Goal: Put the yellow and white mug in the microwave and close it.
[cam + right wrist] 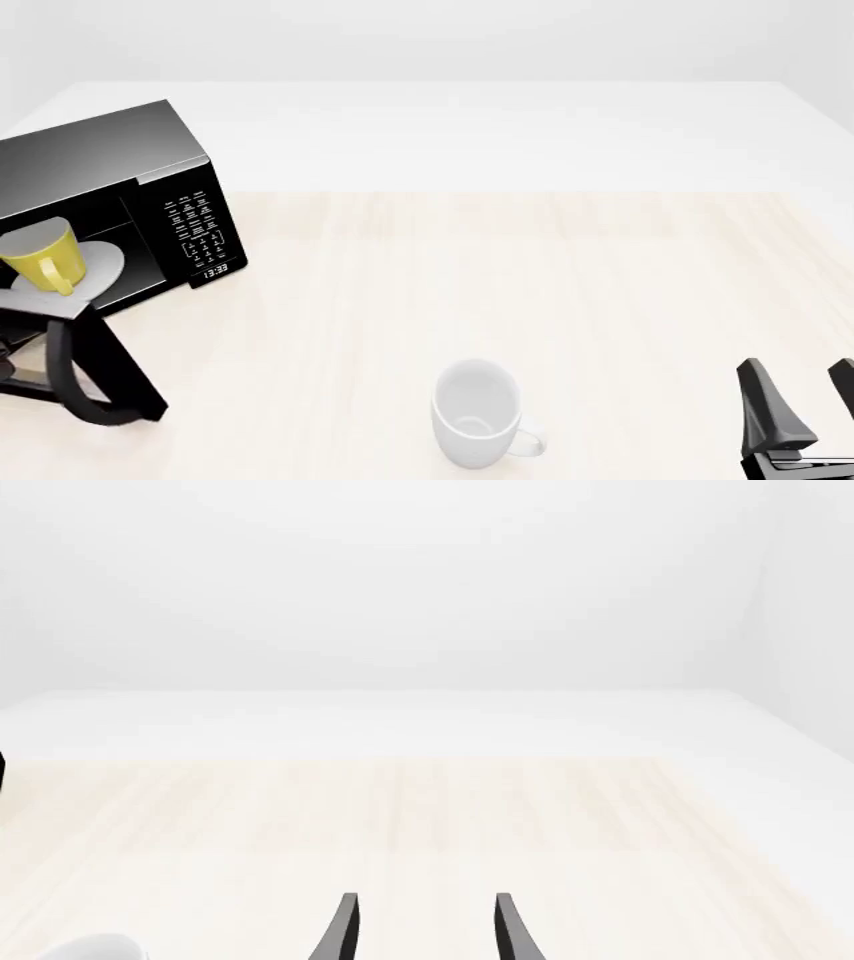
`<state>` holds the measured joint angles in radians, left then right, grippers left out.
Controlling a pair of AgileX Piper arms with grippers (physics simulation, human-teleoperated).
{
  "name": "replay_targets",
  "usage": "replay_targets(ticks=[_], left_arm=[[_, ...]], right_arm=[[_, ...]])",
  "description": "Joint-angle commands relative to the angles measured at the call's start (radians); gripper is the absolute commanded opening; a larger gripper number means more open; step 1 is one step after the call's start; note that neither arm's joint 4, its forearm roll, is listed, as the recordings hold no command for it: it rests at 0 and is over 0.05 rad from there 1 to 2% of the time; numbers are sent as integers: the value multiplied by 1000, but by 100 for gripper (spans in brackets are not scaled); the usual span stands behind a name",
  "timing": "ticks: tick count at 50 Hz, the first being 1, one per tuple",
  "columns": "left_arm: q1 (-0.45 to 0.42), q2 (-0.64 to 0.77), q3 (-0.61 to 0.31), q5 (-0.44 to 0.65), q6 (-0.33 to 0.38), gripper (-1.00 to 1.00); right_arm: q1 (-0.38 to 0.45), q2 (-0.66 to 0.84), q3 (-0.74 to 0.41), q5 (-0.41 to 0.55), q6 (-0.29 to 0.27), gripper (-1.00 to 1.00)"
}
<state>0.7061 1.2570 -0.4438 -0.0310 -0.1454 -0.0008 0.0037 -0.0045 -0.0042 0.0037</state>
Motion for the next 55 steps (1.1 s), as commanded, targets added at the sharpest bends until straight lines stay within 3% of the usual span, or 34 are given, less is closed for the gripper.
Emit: replay_targets(ticks=[1, 55], left_arm=[[-22, -5, -4, -6, -7, 100], [-148, 64, -36, -112, -52, 100]], right_arm=[[0, 0, 0, 0, 0, 100], [0, 0, 0, 0, 0, 100]])
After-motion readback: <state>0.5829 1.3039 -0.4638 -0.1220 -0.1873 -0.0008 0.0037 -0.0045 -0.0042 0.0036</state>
